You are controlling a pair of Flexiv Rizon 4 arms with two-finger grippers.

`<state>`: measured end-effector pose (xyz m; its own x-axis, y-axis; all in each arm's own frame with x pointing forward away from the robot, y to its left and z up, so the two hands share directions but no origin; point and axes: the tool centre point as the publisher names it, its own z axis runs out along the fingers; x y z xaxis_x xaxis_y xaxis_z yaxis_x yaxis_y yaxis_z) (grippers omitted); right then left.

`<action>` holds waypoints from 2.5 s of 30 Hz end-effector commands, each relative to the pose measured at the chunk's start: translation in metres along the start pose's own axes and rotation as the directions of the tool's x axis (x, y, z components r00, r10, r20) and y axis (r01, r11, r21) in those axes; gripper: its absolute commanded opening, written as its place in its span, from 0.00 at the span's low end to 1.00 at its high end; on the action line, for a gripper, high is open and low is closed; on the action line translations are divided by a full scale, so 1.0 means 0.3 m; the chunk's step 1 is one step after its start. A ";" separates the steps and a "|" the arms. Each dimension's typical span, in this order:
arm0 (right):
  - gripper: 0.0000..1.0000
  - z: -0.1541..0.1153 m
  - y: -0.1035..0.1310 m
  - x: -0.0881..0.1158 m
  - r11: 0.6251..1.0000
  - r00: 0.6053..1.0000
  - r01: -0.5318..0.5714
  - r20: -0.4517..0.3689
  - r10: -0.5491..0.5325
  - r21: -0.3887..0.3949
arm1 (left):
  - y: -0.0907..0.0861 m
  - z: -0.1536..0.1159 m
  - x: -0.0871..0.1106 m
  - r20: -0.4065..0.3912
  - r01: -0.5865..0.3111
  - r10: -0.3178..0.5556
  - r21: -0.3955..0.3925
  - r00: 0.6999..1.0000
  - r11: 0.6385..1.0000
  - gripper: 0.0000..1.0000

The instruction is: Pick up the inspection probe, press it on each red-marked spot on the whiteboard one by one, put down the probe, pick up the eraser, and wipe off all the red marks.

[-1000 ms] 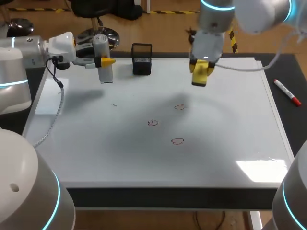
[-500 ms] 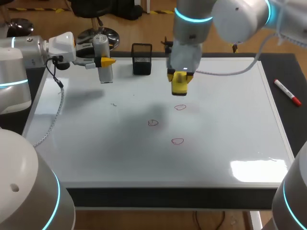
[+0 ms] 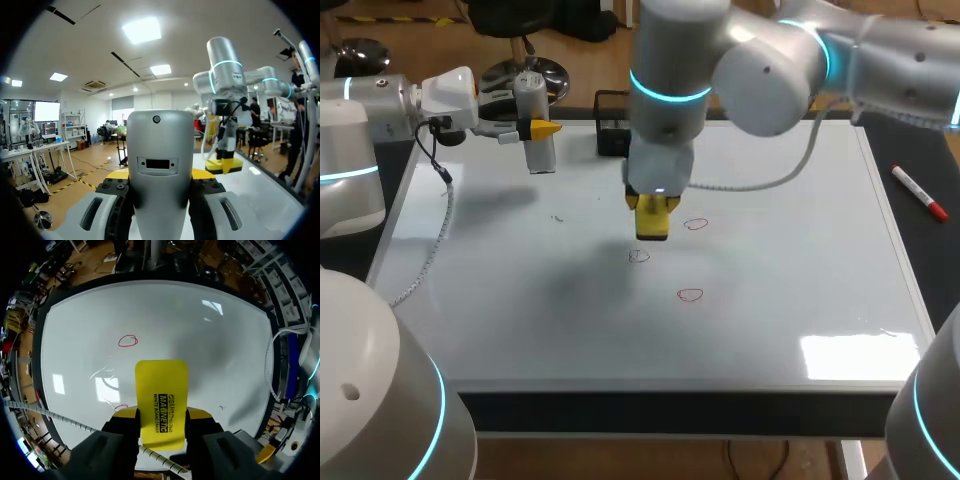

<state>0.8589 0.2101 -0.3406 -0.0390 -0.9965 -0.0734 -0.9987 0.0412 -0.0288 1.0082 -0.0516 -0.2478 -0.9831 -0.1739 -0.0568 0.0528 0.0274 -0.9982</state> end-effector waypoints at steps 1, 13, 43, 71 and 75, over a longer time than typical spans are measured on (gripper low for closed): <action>0.00 0.036 0.021 -0.027 1.000 1.000 -0.001 -0.005 0.001 -0.003 | 0.000 0.000 -0.003 -0.002 -0.001 0.001 0.002 1.000 1.000 0.00; 0.00 0.148 0.048 -0.088 0.998 0.999 0.034 -0.030 -0.036 -0.050 | 0.000 0.000 -0.003 -0.002 -0.001 0.001 0.002 1.000 1.000 0.00; 0.00 0.299 0.037 -0.116 0.995 0.993 0.084 -0.080 -0.089 -0.058 | 0.000 0.000 -0.003 -0.002 -0.001 0.001 0.002 1.000 1.000 0.00; 0.00 0.362 0.068 0.025 0.997 0.993 0.009 -0.117 -0.017 -0.073 | 0.000 0.000 -0.003 -0.002 -0.001 0.001 0.002 1.000 1.000 0.00; 0.00 0.362 0.075 0.043 0.997 0.993 -0.001 -0.121 -0.009 -0.077 | 0.000 0.000 -0.003 -0.002 -0.001 0.001 0.002 1.000 1.000 0.00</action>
<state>0.8419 0.2149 -0.4339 -0.0353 -0.9982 0.0476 -0.9979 0.0377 0.0518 1.0082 -0.0516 -0.2478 -0.9831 -0.1739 -0.0568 0.0528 0.0274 -0.9982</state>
